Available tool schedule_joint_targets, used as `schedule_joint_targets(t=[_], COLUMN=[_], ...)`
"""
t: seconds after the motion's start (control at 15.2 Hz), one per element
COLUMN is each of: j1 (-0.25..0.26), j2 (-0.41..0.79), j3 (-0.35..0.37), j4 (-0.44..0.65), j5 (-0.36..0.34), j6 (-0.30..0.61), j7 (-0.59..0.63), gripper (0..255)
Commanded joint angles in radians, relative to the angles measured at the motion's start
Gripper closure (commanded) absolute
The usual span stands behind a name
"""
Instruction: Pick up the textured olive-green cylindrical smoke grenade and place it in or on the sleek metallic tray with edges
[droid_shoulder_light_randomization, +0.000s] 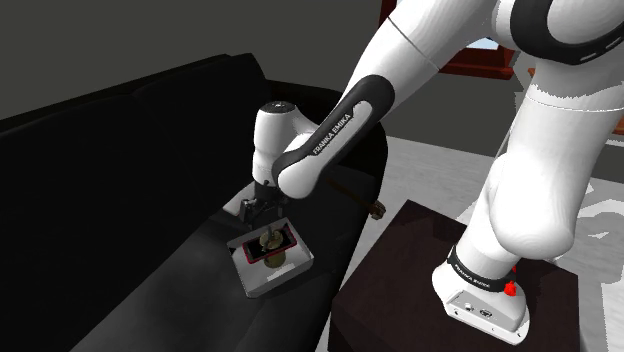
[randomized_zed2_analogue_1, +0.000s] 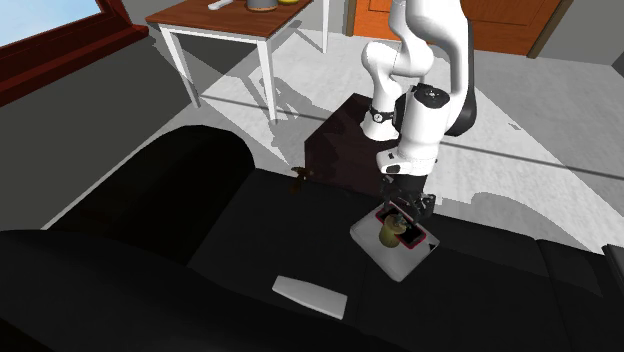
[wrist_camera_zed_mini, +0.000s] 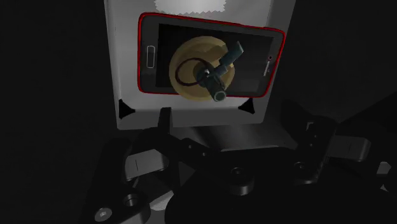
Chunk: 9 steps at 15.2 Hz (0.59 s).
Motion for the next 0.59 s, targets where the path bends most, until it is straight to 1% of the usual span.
schedule_joint_targets(t=[0.0,0.26,0.53], j1=[0.000,-0.010,-0.009], j2=[0.000,-0.125,-0.125], j3=[0.000,0.005,0.004], j4=[0.000,-0.002,-0.002], j5=[0.000,0.046,0.046], j6=[0.000,-0.122,-0.122], j7=[0.000,-0.032,-0.032], gripper=[0,0,0])
